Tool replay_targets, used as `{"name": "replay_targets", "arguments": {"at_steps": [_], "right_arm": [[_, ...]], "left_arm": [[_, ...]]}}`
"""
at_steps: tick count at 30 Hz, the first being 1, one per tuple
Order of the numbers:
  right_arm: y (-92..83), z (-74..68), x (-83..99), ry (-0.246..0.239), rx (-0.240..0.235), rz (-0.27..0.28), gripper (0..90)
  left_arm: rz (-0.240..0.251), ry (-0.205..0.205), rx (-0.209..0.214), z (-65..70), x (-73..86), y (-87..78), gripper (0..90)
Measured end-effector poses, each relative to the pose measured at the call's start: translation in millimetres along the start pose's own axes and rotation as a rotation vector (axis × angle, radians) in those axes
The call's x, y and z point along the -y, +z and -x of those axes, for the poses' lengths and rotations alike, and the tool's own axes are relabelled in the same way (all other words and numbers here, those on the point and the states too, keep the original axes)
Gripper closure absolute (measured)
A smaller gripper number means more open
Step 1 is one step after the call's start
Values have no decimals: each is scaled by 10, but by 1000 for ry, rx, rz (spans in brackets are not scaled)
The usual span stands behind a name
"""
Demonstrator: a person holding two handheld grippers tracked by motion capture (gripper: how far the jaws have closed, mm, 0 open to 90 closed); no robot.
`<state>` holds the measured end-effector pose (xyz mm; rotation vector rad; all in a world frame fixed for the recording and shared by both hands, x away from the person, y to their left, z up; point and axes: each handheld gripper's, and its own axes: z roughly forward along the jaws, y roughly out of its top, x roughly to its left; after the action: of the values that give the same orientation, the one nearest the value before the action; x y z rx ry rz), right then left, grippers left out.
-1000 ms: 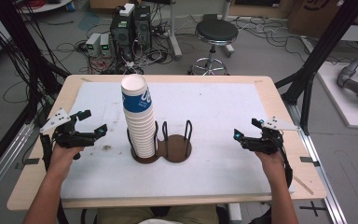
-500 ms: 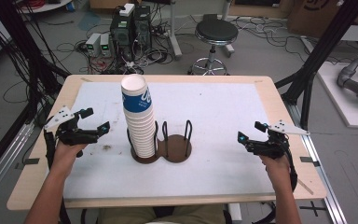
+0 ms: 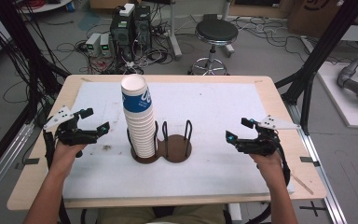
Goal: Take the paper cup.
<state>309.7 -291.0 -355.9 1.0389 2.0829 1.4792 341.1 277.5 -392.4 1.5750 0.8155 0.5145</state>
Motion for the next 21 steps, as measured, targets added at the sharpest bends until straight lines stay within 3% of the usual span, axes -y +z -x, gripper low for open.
{"name": "replay_targets", "arguments": {"at_steps": [11, 21], "right_arm": [[160, -395, -326, -92, -166, 24, 128], [584, -738, -570, -156, -296, 14, 129]], "left_arm": [[-7, 0, 3, 8, 13, -3, 23], [-6, -2, 3, -5, 19, -5, 23]]}}
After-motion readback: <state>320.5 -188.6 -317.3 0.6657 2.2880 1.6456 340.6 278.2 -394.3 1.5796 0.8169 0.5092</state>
